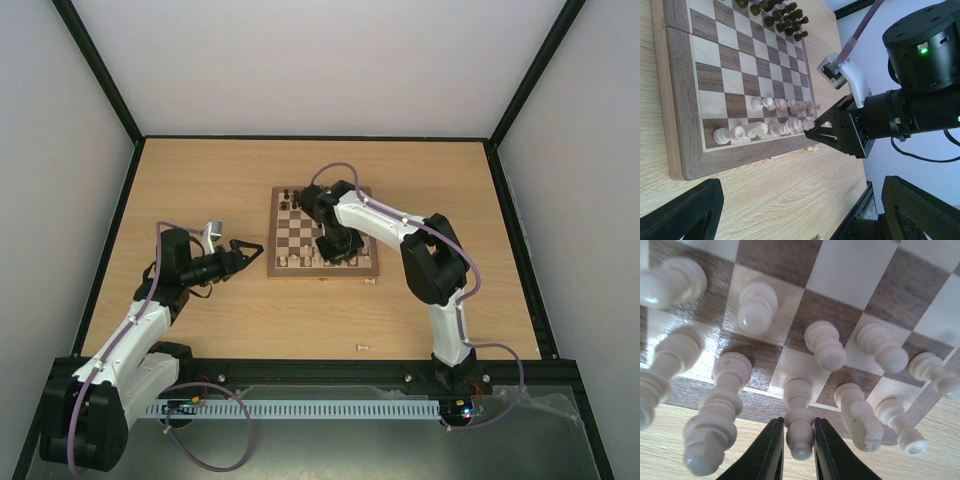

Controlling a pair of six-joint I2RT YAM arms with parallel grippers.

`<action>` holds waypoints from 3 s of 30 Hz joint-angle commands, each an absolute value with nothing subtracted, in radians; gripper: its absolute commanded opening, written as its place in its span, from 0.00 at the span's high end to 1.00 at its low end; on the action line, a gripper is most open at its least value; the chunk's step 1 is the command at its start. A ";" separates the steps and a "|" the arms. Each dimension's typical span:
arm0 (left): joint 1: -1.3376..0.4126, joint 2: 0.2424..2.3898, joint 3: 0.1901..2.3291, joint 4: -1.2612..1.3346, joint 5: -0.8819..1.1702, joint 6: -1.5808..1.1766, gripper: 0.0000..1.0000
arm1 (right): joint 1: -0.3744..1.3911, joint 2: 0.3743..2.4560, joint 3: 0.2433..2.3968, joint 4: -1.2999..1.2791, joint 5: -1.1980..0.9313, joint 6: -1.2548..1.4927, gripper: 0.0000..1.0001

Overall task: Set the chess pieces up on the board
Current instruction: Place the chess piece on the chessboard, then pick up the chess piece at the center of the board.

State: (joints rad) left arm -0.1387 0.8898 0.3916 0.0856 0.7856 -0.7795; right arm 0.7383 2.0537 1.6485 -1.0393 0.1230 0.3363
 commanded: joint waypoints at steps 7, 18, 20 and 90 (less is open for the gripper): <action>-0.127 0.883 0.382 0.075 0.804 -0.765 0.10 | 0.724 2.073 1.688 -1.055 0.149 0.324 0.84; -0.127 0.883 0.381 0.070 0.801 -0.762 0.10 | 0.723 2.037 1.639 -1.028 0.103 0.323 0.87; -0.127 0.884 0.381 0.071 0.799 -0.762 0.10 | 0.723 2.027 1.627 -1.022 0.100 0.323 0.87; -1.507 1.601 0.548 0.573 -0.281 -0.208 0.11 | 0.723 0.666 0.983 -0.557 -0.144 0.581 0.22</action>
